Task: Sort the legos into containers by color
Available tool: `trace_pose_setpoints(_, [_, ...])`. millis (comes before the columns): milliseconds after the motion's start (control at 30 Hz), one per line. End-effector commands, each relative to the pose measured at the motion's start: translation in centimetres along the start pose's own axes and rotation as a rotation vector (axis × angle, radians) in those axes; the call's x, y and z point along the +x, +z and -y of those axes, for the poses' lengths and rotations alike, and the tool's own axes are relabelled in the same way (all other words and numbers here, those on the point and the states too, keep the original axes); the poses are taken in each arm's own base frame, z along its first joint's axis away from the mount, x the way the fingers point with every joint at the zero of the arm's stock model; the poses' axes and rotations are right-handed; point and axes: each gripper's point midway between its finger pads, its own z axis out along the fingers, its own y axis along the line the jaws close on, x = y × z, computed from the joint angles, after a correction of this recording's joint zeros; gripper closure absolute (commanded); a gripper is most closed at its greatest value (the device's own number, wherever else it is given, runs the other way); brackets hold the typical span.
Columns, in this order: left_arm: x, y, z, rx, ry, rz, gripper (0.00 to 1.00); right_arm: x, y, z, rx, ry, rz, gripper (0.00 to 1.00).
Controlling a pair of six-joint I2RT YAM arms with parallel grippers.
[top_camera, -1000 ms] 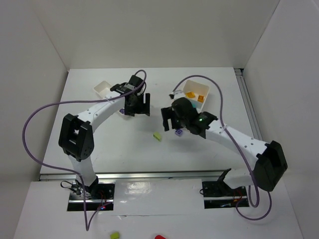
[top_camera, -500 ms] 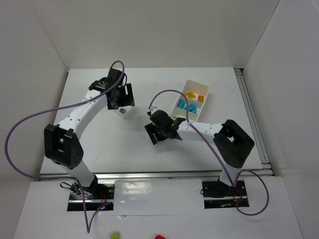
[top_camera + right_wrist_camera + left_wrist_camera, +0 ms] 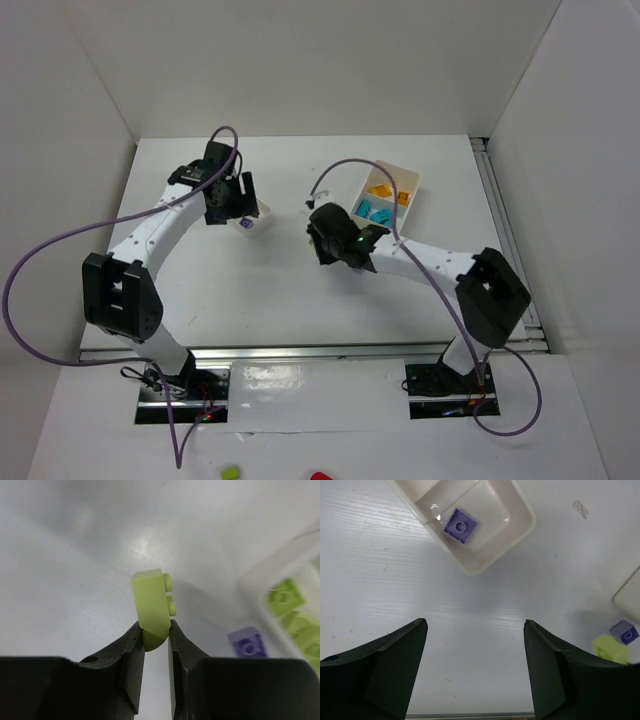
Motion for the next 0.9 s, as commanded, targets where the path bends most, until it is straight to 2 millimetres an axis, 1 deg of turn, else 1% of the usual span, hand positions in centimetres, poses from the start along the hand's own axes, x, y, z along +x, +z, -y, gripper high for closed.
trace_pose_setpoints(0, [1.6, 0.5, 2.2, 0.063, 0.085, -0.035, 0.13, -6.6, -5.0, 4.0, 0.104, 0.113, 0.188, 0.85])
trace_pose_setpoints(33, [2.0, 0.7, 2.7, 0.078, 0.093, -0.041, 0.13, -6.6, -5.4, 4.8, 0.117, 0.122, 0.183, 0.85])
trace_pose_setpoints(67, [2.3, 0.5, 3.7, 0.103, 0.120, -0.040, 0.13, -6.4, -5.6, 6.2, 0.143, 0.143, 0.179, 0.85])
trace_pose_setpoints(133, [3.8, 1.1, 4.6, 0.135, 0.151, -0.081, 0.13, -7.2, -6.7, 7.7, 0.170, 0.180, 0.206, 0.85])
trace_pose_setpoints(167, [4.3, 0.9, 5.8, 0.165, 0.172, -0.080, 0.13, -6.8, -6.7, 9.0, 0.193, 0.198, 0.203, 0.82])
trace_pose_setpoints(200, [5.3, 1.0, 6.2, 0.182, 0.185, -0.107, 0.13, -6.4, -6.7, 9.6, 0.205, 0.206, 0.198, 0.82])
trace_pose_setpoints(233, [5.7, 1.0, 6.8, 0.201, 0.196, -0.108, 0.13, -6.0, -6.5, 10.3, 0.219, 0.215, 0.187, 0.82])
trace_pose_setpoints(267, [6.3, 1.1, 7.3, 0.218, 0.209, -0.116, 0.13, -6.3, -6.5, 11.3, 0.236, 0.234, 0.198, 0.81])
trace_pose_setpoints(300, [7.5, 0.9, 8.2, 0.248, 0.244, -0.140, 0.13, -5.9, -6.4, 11.5, 0.231, 0.238, 0.187, 0.79])
trace_pose_setpoints(333, [7.9, 1.1, 8.9, 0.266, 0.257, -0.143, 0.13, -5.9, -6.3, 11.3, 0.221, 0.238, 0.185, 0.79])
trace_pose_setpoints(367, [8.3, 0.9, 9.3, 0.273, 0.269, -0.147, 0.13, -5.7, -6.2, 11.8, 0.230, 0.246, 0.185, 0.77])
trace_pose_setpoints(400, [8.9, 0.5, 10.8, 0.321, 0.294, -0.147, 0.13, -5.5, -5.9, 11.7, 0.222, 0.244, 0.174, 0.69])
trace_pose_setpoints(467, [9.7, 0.5, 11.8, 0.338, 0.321, -0.153, 0.13, -5.2, -5.9, 12.1, 0.232, 0.248, 0.161, 0.56])
trace_pose_setpoints(500, [10.9, 0.4, 12.7, 0.356, 0.349, -0.175, 0.12, -5.2, -5.9, 12.3, 0.246, 0.249, 0.165, 0.55])
trace_pose_setpoints(567, [11.2, 0.3, 14.2, 0.388, 0.384, -0.155, 0.12, -5.5, -6.8, 12.8, 0.258, 0.267, 0.183, 0.47])
trace_pose_setpoints(600, [12.3, 0.3, 15.1, 0.410, 0.408, -0.173, 0.12, -5.5, -7.2, 13.4, 0.275, 0.276, 0.191, 0.45])
trace_pose_setpoints(633, [12.7, 0.5, 15.6, 0.420, 0.433, -0.173, 0.12, -5.5, -7.7, 13.9, 0.285, 0.285, 0.193, 0.45])
trace_pose_setpoints(667, [12.9, 0.5, 16.4, 0.445, 0.454, -0.168, 0.12, -6.0, -8.9, 14.2, 0.294, 0.290, 0.223, 0.43])
trace_pose_setpoints(700, [13.1, 0.5, 17.2, 0.457, 0.465, -0.164, 0.12, -5.5, -9.3, 15.3, 0.325, 0.307, 0.228, 0.43])
trace_pose_setpoints(733, [14.4, 1.2, 17.8, 0.452, 0.490, -0.194, 0.12, -5.6, -10.9, 16.3, 0.363, 0.322, 0.262, 0.43])
trace_pose_setpoints(767, [14.5, 1.2, 19.0, 0.482, 0.509, -0.188, 0.12, -5.6, -11.7, 17.2, 0.389, 0.337, 0.283, 0.43])
trace_pose_setpoints(800, [14.8, 1.4, 19.7, 0.492, 0.520, -0.187, 0.12, -4.4, -12.3, 18.7, 0.437, 0.372, 0.267, 0.43])
trace_pose_setpoints(833, [15.9, 1.3, 20.8, 0.512, 0.562, -0.190, 0.11, -4.3, -13.4, 19.9, 0.481, 0.398, 0.286, 0.43])
trace_pose_setpoints(867, [16.1, 1.7, 21.6, 0.510, 0.584, -0.181, 0.09, -4.1, -14.8, 20.6, 0.505, 0.433, 0.312, 0.43])
